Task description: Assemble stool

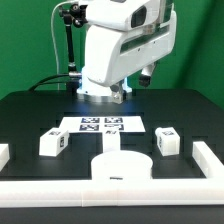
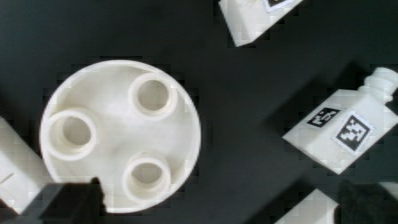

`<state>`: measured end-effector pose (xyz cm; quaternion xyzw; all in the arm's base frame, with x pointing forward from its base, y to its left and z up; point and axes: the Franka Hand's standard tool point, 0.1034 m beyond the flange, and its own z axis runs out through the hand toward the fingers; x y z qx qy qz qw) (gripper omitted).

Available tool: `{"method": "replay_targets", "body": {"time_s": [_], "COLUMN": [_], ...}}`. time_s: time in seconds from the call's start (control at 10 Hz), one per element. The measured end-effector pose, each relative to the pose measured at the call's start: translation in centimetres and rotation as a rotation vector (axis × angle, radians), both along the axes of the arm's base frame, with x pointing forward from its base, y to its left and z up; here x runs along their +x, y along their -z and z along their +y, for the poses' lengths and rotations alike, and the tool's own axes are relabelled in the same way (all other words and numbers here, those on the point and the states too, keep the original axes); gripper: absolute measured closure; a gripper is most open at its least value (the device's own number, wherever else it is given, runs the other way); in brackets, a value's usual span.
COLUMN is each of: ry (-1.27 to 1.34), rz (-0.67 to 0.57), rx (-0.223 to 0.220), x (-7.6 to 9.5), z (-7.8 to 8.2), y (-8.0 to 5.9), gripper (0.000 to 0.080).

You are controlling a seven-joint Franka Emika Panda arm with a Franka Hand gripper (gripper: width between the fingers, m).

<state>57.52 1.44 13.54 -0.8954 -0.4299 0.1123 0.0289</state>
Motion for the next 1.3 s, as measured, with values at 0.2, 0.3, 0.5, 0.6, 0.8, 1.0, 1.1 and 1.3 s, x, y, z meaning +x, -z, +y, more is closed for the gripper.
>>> {"method": "replay_targets", "body": {"time_s": [0.2, 0.3, 0.5, 0.6, 0.8, 1.0, 1.1, 1.3], "ry": [0.000, 0.000, 0.002, -0.075, -0.141, -0.171, -0.170, -0.170], "rz": [0.000, 0.000, -0.002, -0.014, -0.106, -0.133, -0.132, -0.131], "rx": [0.000, 0.000, 0.000, 0.019, 0.037, 0.045, 0.044, 0.044], "x": [0.0, 0.0, 0.0, 0.1, -0.7, -0.1, -0.1, -0.2], "z": [0.0, 0.0, -0.3, -1.7, -3.9, -3.6, -3.7, -3.7], "y": [0.0, 0.0, -0.1, -1.2, -0.1, 1.3, 1.2, 1.2], "gripper": [0.0150, 0.0150, 0.0150, 0.0150, 0.0150, 0.0150, 0.0150, 0.0150]}}
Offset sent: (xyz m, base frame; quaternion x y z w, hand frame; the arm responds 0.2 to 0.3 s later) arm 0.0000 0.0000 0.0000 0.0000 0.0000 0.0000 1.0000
